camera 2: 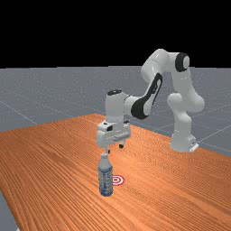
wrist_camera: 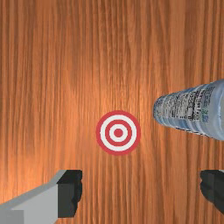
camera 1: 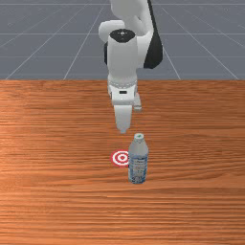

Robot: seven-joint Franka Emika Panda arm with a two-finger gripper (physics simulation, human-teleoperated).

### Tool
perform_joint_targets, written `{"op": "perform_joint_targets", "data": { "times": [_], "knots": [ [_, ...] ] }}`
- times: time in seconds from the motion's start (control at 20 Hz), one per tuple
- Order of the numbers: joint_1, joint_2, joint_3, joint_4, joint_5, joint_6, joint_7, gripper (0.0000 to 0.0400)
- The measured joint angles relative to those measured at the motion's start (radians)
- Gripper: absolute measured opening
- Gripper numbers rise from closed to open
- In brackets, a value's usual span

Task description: Pick up the bottle and put it on the marker

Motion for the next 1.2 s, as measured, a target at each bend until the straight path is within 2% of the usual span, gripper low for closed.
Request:
{"op": "perform_joint_targets", "data": {
  "times": [0.1,0.35,0.4,0.85,0.9,0.95,1.0,1.15,1.2],
  "knots": [
    [0.001,0.007,-0.003,0.016,0.002,-0.026,0.014,0.0400],
    [-0.002,-0.004,-0.004,-0.011,0.003,0.017,0.012,0.0400],
    [-0.008,-0.001,0.002,-0.002,0.017,-0.001,-0.001,0.0400],
    [-0.003,-0.003,-0.005,-0.007,0.005,0.002,0.015,0.0400],
    [-0.018,-0.006,0.009,-0.006,0.039,-0.006,-0.021,0.0400],
    [-0.006,-0.044,-0.003,-0.074,0.008,0.108,0.006,0.0400],
    [-0.006,-0.060,-0.003,-0.078,0.009,0.105,0.006,0.0400],
    [-0.005,-0.075,-0.004,-0.023,0.007,-0.015,0.007,0.0400],
    [-0.005,-0.050,-0.004,0.033,0.006,-0.103,0.008,0.0400]
  ]
}}
